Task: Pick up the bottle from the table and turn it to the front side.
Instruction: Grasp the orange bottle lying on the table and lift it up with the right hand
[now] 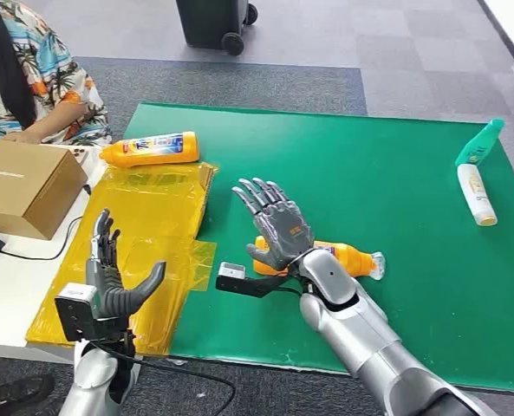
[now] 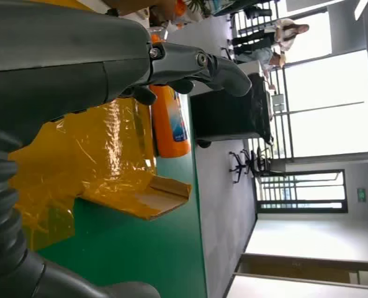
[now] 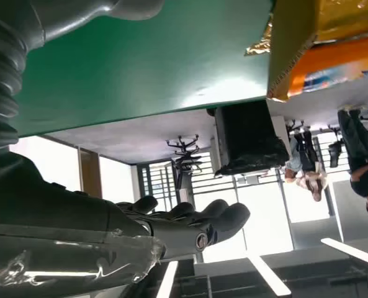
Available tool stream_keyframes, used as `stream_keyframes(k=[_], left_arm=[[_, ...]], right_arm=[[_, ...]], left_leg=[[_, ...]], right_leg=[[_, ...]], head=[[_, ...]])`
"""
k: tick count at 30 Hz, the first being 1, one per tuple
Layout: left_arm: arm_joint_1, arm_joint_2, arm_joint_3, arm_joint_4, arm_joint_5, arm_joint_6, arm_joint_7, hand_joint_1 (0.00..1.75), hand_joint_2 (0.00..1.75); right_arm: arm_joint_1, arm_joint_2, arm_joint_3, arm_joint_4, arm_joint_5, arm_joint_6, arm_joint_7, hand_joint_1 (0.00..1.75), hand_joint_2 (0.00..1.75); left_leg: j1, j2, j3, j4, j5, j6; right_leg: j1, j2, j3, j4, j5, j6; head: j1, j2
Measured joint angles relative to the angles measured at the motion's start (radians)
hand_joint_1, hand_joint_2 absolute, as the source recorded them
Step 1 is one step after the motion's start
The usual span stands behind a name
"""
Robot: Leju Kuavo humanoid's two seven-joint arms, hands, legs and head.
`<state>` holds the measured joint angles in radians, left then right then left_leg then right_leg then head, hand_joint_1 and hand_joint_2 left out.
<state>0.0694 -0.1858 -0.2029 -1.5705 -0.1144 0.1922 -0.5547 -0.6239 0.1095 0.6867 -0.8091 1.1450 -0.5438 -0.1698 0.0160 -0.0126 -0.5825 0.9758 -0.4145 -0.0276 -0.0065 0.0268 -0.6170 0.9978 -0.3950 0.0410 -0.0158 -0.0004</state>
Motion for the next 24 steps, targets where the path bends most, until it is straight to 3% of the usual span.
stream_keyframes(k=[10,15,20,24], left_arm=[[0.001,-0.015,0.035,-0.001,-0.004,-0.003,0.0,0.0,1.75],[0.002,-0.017,0.043,-0.002,-0.003,-0.003,0.0,0.0,1.75],[0.028,-0.039,0.084,-0.031,-0.01,-0.002,0.0,0.0,1.75],[0.039,-0.045,0.093,-0.042,-0.012,-0.001,0.0,0.0,1.75]], right_arm=[[-0.065,-0.031,0.055,0.126,0.078,0.221,0.118,0.0,1.75],[-0.072,-0.039,0.063,0.141,0.087,0.229,0.131,0.0,1.75],[-0.076,-0.092,0.086,0.158,0.151,0.245,0.243,0.0,1.75],[-0.074,-0.111,0.087,0.146,0.174,0.247,0.273,0.0,1.75]], left_leg=[[0.0,0.0,0.0,0.0,0.0,0.0],[0.0,0.0,0.0,0.0,0.0,0.0],[0.0,0.0,0.0,0.0,0.0,0.0],[0.0,0.0,0.0,0.0,0.0,0.0]], right_leg=[[0.0,0.0,0.0,0.0,0.0,0.0],[0.0,0.0,0.0,0.0,0.0,0.0],[0.0,0.0,0.0,0.0,0.0,0.0],[0.0,0.0,0.0,0.0,0.0,0.0]], head=[[0.0,0.0],[0.0,0.0],[0.0,0.0],[0.0,0.0]])
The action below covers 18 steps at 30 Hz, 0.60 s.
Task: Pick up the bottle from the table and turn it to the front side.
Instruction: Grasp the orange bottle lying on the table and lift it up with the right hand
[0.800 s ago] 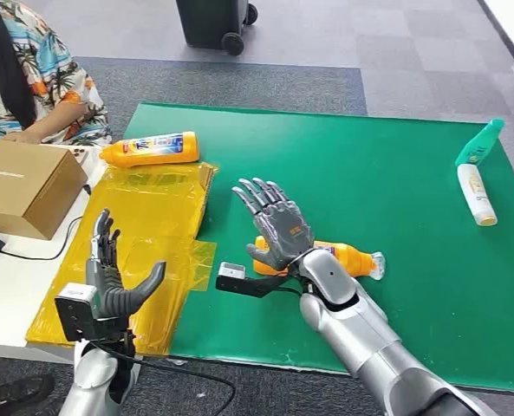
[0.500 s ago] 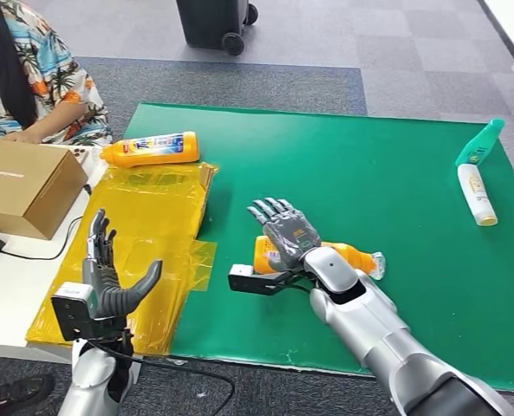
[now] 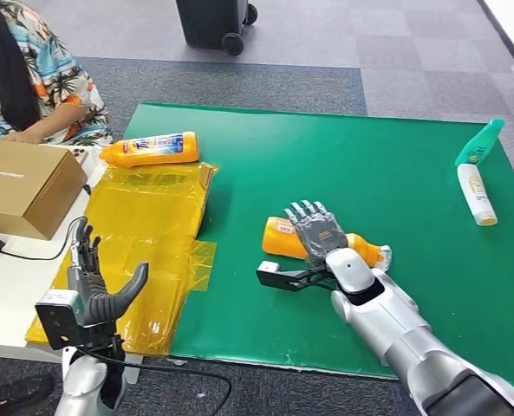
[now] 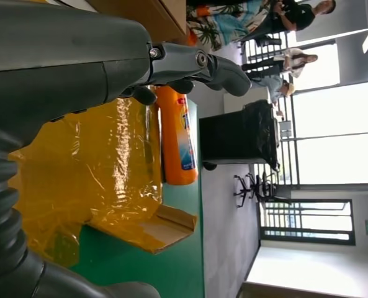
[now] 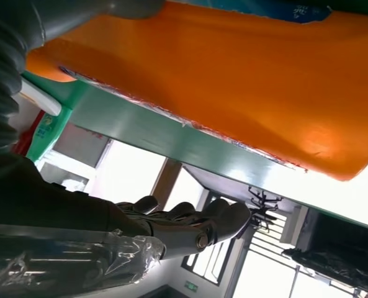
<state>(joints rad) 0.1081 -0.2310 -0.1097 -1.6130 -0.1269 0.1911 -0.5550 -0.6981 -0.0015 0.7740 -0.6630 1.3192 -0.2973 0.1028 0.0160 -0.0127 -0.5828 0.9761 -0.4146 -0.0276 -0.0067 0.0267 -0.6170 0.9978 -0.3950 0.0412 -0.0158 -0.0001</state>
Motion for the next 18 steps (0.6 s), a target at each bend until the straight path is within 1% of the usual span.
stream_keyframes(k=[4,10,14,18], left_arm=[[0.004,-0.005,0.009,-0.006,-0.002,0.001,0.0,0.0,1.75],[0.009,-0.008,0.019,-0.012,-0.002,-0.001,0.0,0.0,1.75],[0.009,-0.009,0.021,-0.012,0.003,-0.004,-0.001,0.0,1.75],[0.008,-0.009,0.025,-0.012,0.012,-0.01,-0.006,0.0,1.75]], right_arm=[[0.001,-0.011,-0.002,-0.007,0.015,0.021,0.017,0.0,1.75],[0.003,-0.032,-0.02,0.0,0.034,0.12,0.055,0.0,1.75],[0.001,-0.045,-0.043,0.024,0.01,0.201,0.041,0.0,1.75],[-0.01,-0.054,-0.063,0.051,-0.014,0.241,0.024,0.0,1.75]], left_leg=[[0.0,0.0,0.0,0.0,0.0,0.0],[0.0,0.0,0.0,0.0,0.0,0.0],[0.0,0.0,0.0,0.0,0.0,0.0],[0.0,0.0,0.001,0.0,0.0,0.0]], right_leg=[[0.0,0.0,0.0,0.0,0.0,0.0],[0.0,0.0,0.0,0.0,0.0,0.0],[0.0,0.0,0.0,0.0,0.0,0.0],[0.0,0.0,0.001,0.0,0.0,0.0]], head=[[0.0,0.0],[0.0,0.0],[0.0,0.0],[0.0,0.0]])
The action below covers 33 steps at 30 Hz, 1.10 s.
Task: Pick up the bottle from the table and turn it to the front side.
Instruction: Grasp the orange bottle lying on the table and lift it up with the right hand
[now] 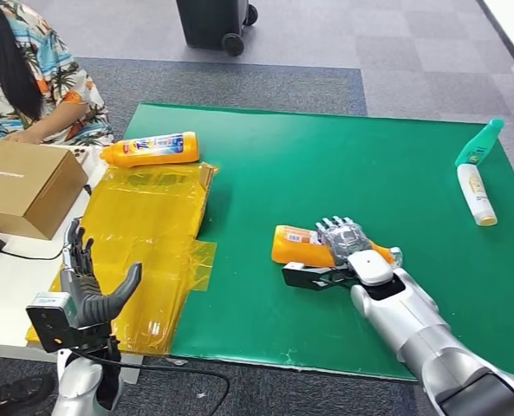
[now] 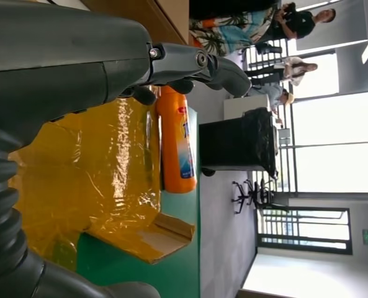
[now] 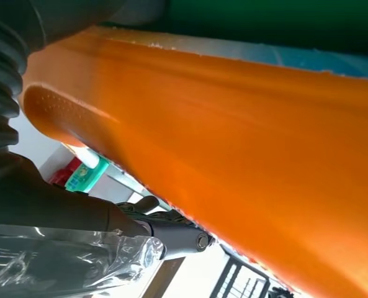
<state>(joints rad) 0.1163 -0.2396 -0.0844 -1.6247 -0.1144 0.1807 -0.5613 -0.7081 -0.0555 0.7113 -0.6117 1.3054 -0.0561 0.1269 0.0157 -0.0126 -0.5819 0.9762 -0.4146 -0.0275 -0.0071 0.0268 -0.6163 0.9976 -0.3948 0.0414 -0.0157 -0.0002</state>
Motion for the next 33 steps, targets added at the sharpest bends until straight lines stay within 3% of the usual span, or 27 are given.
stream_keyframes(k=[8,9,13,25,33], left_arm=[[-0.002,0.0,0.006,0.0,0.013,-0.006,-0.009,0.0,1.75],[-0.002,0.0,0.007,0.0,0.014,-0.006,-0.01,0.0,1.75],[-0.005,0.001,0.009,0.001,0.019,-0.006,-0.013,0.0,1.75],[-0.006,0.0,0.012,0.001,0.019,-0.001,-0.022,0.0,1.75],[-0.007,-0.006,0.013,0.001,0.01,-0.004,-0.022,0.0,1.75]], right_arm=[[-0.026,-0.013,-0.016,0.044,-0.039,0.066,-0.015,0.0,1.75],[-0.028,-0.015,-0.016,0.047,-0.042,0.069,-0.017,0.06,1.75],[-0.031,-0.021,-0.017,0.057,-0.055,0.078,-0.033,1.71,1.75],[-0.015,-0.019,0.0,0.068,-0.041,-0.088,-0.073,1.75,1.75],[0.018,0.006,0.016,0.058,-0.019,-0.298,-0.105,1.75,1.75]], left_leg=[[0.0,0.0,0.002,0.0,0.0,0.001],[0.0,0.0,0.003,0.0,0.0,0.001],[0.0,0.0,0.004,0.0,0.0,0.001],[0.0,0.0,0.005,0.0,0.001,0.002],[0.0,0.0,0.001,0.0,0.001,0.002]], right_leg=[[0.0,0.0,0.003,0.0,0.001,0.001],[0.0,0.0,0.003,0.0,0.001,0.001],[0.0,0.0,0.005,-0.001,0.001,0.001],[0.0,0.0,0.006,-0.001,0.002,0.001],[0.0,0.0,0.003,0.0,0.002,0.001]], head=[[0.0,0.0],[0.0,0.0],[0.0,0.0],[0.0,0.0],[0.0,0.0]])
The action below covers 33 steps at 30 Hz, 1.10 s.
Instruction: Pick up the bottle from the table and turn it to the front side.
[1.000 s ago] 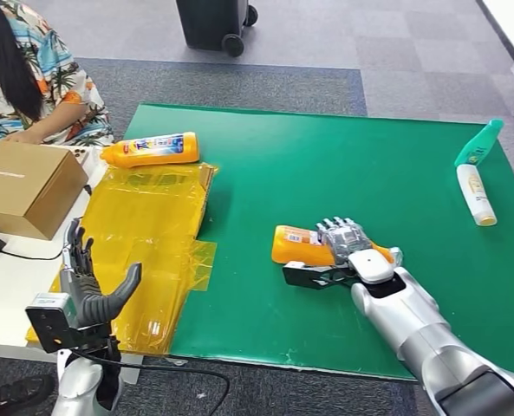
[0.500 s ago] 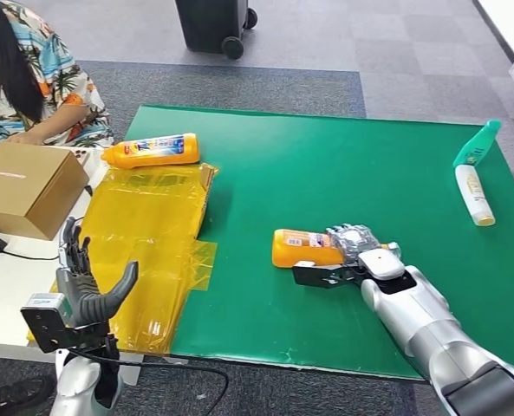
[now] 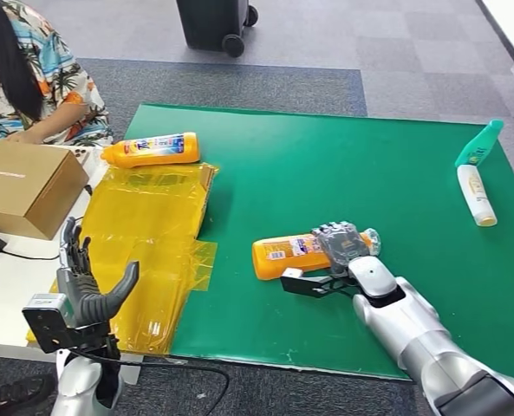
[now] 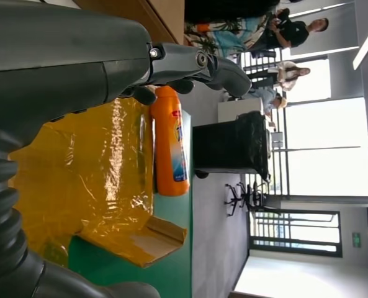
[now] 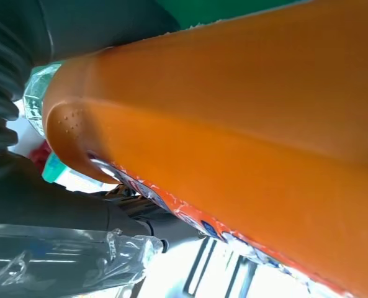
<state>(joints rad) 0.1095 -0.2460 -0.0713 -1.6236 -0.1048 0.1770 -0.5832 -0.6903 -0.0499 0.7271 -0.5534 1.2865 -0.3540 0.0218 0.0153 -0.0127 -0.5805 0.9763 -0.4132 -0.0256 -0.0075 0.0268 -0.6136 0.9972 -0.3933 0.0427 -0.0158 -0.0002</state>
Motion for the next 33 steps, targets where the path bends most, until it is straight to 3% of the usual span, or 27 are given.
stream_keyframes(k=[6,12,23,33], left_arm=[[-0.007,-0.002,-0.005,0.0,-0.002,-0.001,0.001,0.0,1.75],[-0.03,-0.001,-0.044,0.012,0.049,-0.074,0.018,0.0,1.75],[-0.083,0.036,-0.207,0.104,0.108,-0.335,0.008,0.0,1.75],[-0.125,0.064,-0.294,0.176,0.118,-0.411,-0.005,0.0,1.75]], right_arm=[[0.05,0.036,-0.017,-0.061,-0.062,-0.204,-0.049,1.75,1.75],[0.127,0.106,-0.095,-0.154,-0.228,-0.299,-0.154,1.75,1.75],[0.185,0.196,-0.157,-0.231,-0.425,-0.286,-0.313,1.75,1.75],[0.228,0.205,-0.13,-0.303,-0.438,-0.285,-0.406,1.75,1.75]], left_leg=[[0.0,0.0,-0.002,0.0,0.0,0.0],[0.0,0.0,-0.002,0.0,0.0,0.0],[-0.001,0.0,-0.002,0.0,0.0,0.0],[-0.001,0.0,-0.002,0.0,0.0,0.0]], right_leg=[[0.0,0.0,-0.002,0.0,0.0,0.0],[0.0,0.0,-0.002,0.0,0.0,0.0],[-0.001,0.0,-0.003,0.0,0.0,0.0],[-0.001,0.0,-0.003,0.0,0.0,0.0]], head=[[0.0,0.0],[0.0,0.0],[0.0,0.0],[0.0,0.0]])
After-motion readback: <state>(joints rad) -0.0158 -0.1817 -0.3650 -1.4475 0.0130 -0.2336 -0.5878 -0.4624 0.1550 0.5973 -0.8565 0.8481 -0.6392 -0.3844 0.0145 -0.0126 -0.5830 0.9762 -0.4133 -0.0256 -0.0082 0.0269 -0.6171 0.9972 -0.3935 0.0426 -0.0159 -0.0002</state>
